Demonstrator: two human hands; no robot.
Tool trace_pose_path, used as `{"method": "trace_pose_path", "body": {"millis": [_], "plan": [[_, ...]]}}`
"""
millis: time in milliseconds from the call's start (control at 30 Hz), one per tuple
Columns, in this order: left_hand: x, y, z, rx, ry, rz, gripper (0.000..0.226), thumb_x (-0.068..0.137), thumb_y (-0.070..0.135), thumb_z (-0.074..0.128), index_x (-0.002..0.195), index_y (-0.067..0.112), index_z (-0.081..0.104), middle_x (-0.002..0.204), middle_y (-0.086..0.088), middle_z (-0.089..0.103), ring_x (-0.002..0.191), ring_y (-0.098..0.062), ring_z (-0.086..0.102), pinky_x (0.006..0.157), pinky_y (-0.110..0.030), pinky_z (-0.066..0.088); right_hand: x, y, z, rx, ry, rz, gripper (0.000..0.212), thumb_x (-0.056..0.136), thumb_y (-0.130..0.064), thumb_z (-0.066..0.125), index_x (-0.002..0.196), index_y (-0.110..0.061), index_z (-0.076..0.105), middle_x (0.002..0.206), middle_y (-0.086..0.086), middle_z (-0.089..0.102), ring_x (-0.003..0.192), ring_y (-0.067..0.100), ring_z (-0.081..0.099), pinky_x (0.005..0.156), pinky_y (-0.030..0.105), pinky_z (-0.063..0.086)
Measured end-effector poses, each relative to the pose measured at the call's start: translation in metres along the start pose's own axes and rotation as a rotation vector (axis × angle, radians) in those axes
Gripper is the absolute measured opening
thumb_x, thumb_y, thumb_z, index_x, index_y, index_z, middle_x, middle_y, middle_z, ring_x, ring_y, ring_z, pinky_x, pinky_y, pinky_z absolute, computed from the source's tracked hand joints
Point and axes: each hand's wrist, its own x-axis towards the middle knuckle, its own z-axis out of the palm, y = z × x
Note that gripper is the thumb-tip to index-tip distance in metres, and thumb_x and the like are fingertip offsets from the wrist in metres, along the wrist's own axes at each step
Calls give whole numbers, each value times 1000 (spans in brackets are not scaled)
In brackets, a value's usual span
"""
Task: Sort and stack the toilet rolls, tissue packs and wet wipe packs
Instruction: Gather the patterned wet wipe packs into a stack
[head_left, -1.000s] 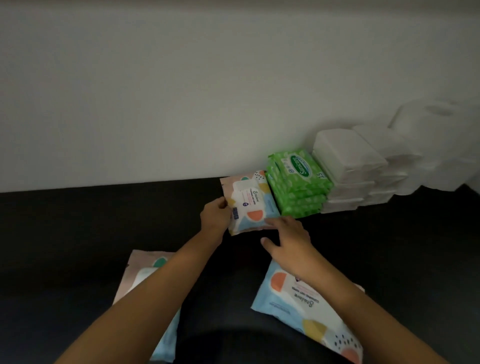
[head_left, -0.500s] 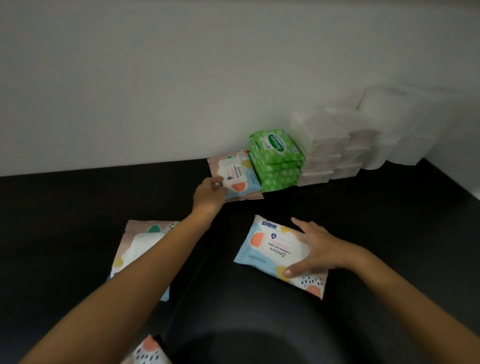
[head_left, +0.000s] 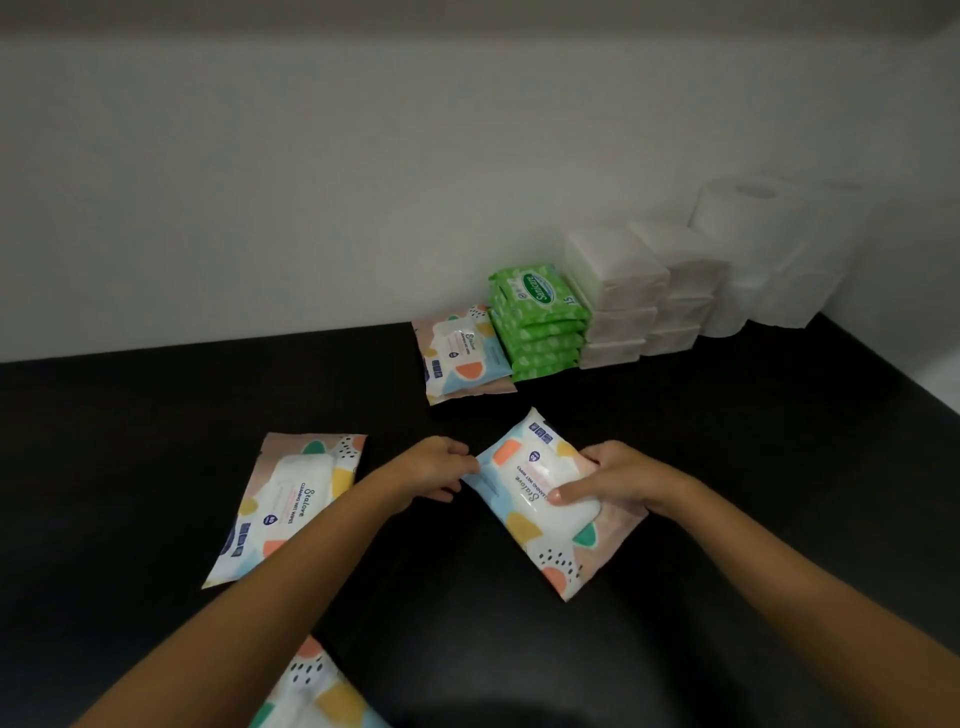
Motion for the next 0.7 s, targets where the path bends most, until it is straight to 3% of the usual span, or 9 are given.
{"method": "trace_pose_path", "body": {"millis": [67, 200, 300, 400, 500, 600, 700], "plan": [[-2, -4, -2, -82, 8, -8, 57, 91, 18, 54, 143, 11, 31, 134, -13, 48, 101, -17, 54, 82, -26, 49, -1, 1, 1, 63, -9, 15, 39, 72, -20, 76, 108, -14, 60, 109, 9, 69, 94, 21, 67, 87, 39, 54], [-6, -10, -9, -257, -23, -36, 58, 90, 18, 57, 142, 12, 31, 130, -13, 49, 96, -18, 58, 74, -24, 52, -2, 0, 5, 143, -34, -24, 37, 76, -17, 72, 110, -15, 57, 108, 7, 69, 97, 22, 67, 88, 39, 54], [-9, -18, -16, -409, -45, -52, 59, 87, 20, 61, 140, 13, 35, 119, -10, 53, 93, -19, 61, 72, -25, 54, 2, -1, 7, 200, -36, -66, 30, 74, -17, 74, 100, -19, 60, 103, 5, 70, 93, 20, 68, 81, 35, 56], [-11, -21, -24, -579, -38, -72, 61, 84, 19, 65, 137, 11, 37, 120, -13, 52, 95, -24, 62, 75, -31, 55, 10, -6, 10, 310, -12, -102, 25, 73, -17, 75, 93, -21, 61, 94, 2, 73, 86, 16, 70, 71, 29, 57], [-16, -18, -32, -683, -124, -54, 42, 81, 22, 66, 119, 9, 55, 111, -16, 64, 93, -24, 67, 72, -31, 59, 21, -21, 14, 463, 4, -146, 23, 75, -13, 73, 96, -17, 63, 88, 1, 74, 80, 14, 71, 64, 26, 58], [-18, -14, -35, -635, -267, 9, 24, 82, 20, 65, 106, 13, 63, 100, -11, 73, 91, -22, 71, 72, -30, 60, 32, -42, 17, 573, -8, -192, 27, 76, -10, 71, 101, -13, 64, 95, 6, 73, 86, 18, 70, 68, 28, 59], [-9, -7, -45, -622, -165, 61, 17, 85, 11, 61, 102, 15, 61, 89, -5, 74, 79, -15, 72, 63, -27, 59, 44, -67, 18, 623, -4, -235, 22, 76, -9, 71, 95, -16, 65, 92, 2, 73, 82, 14, 71, 65, 25, 58]]}}
